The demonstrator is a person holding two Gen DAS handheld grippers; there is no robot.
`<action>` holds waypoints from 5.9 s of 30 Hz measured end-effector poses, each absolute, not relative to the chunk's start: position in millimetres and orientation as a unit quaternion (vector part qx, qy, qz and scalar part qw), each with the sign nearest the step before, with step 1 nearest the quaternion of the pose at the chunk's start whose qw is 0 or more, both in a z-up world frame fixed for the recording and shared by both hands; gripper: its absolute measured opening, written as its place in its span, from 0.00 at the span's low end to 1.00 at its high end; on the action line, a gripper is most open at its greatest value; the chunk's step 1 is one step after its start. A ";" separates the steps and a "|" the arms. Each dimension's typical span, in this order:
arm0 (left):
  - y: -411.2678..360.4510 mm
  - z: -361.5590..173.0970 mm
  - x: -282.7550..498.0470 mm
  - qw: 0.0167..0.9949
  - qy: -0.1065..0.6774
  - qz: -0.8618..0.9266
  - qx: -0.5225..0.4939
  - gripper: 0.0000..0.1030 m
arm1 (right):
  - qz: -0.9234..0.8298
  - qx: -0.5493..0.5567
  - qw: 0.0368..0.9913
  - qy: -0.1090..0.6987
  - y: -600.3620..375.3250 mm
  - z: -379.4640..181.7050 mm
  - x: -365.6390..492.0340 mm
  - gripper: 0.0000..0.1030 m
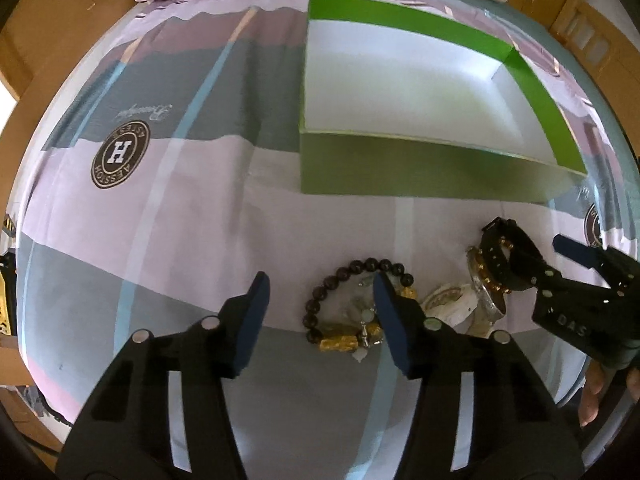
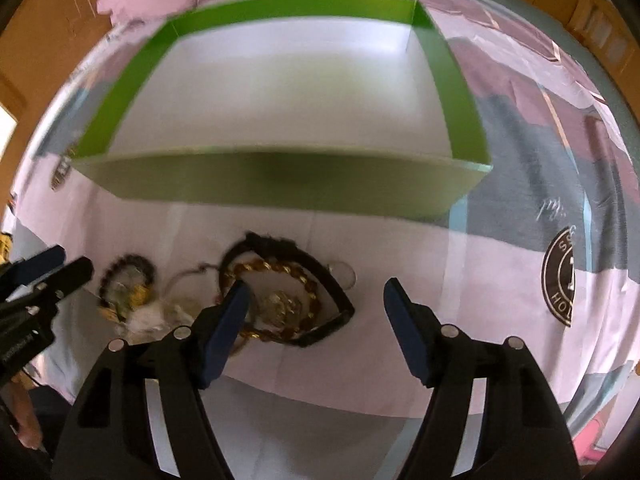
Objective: Organize jewelry
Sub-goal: 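Move the right gripper over the black-strap watch, then close the right gripper on the black-strap watch and lift it, then grasp the white watch with the left gripper while the right gripper holds the black watch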
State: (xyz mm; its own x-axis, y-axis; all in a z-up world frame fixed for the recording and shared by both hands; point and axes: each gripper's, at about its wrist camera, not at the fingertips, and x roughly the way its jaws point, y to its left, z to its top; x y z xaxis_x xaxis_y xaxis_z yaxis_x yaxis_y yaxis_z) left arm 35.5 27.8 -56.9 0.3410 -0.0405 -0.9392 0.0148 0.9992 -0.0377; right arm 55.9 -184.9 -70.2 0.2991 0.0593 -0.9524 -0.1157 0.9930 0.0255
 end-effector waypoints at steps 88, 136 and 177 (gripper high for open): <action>16.1 -51.5 24.9 0.840 0.540 0.048 0.014 0.00 | 0.016 -0.034 0.838 0.544 -196.3 -64.5 42.5 0.15; 36.9 -54.5 29.8 0.820 0.571 0.001 -0.040 0.05 | 0.066 0.032 0.843 0.534 -212.5 -45.2 37.5 0.23; -41.0 -65.8 7.5 0.788 0.598 -0.144 0.012 0.31 | 0.059 0.041 0.835 0.545 -226.7 -47.6 35.6 0.24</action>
